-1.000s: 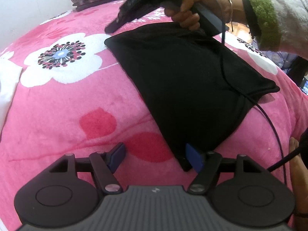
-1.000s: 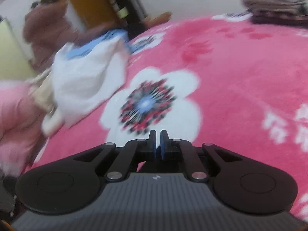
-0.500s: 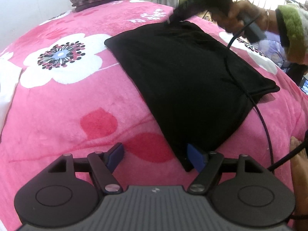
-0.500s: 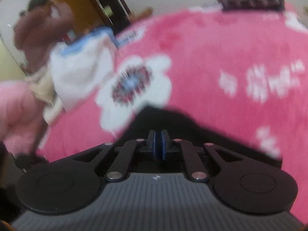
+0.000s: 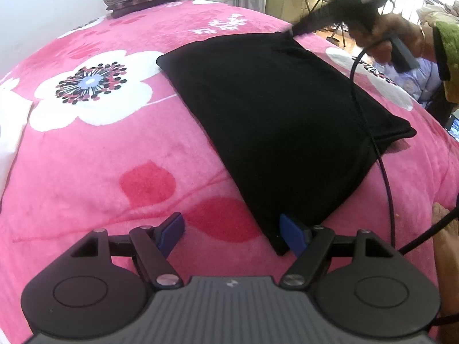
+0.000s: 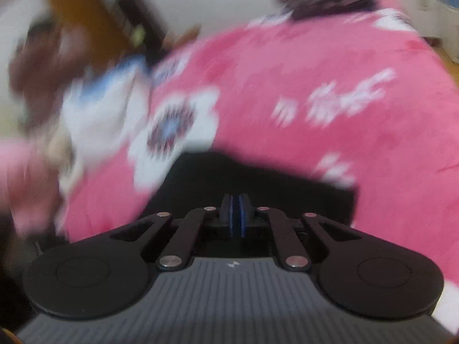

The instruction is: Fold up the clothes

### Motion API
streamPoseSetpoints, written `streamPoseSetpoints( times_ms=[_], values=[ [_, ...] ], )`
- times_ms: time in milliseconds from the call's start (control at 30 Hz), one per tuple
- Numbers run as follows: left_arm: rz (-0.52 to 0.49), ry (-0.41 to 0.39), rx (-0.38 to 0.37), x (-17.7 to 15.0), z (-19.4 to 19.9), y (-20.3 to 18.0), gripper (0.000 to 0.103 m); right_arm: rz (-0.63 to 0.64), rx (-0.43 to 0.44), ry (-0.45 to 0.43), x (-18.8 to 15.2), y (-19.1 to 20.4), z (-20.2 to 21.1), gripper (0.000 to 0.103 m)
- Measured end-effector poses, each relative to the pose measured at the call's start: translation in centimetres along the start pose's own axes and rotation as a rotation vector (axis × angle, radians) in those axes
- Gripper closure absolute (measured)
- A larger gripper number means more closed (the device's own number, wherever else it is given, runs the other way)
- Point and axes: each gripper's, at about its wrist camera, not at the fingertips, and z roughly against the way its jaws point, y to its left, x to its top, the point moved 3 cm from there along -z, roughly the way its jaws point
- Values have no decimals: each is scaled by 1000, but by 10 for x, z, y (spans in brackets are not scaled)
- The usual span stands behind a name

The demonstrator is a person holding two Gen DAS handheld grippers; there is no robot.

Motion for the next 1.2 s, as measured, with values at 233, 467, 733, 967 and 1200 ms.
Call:
streamPoseSetpoints(
  times_ms=[233,467,733,967,1200],
  values=[
    [6,-2,5,0,-1,1,27,-40,-275,-113,-4,-29,37,97],
    [-1,-5,5,-1,0,2,26,110,-77,41,-28,20,19,103],
    [4,-3,13,-2,0,3,25,-7,-191,-61,-24,9,40,97],
    [4,7,28,1,-2,1,25,9,-126,25,-46,29,20,103],
    [6,6,30,1,-3,2,24,-79,-124,-51,-47,33,56,97]
  ],
)
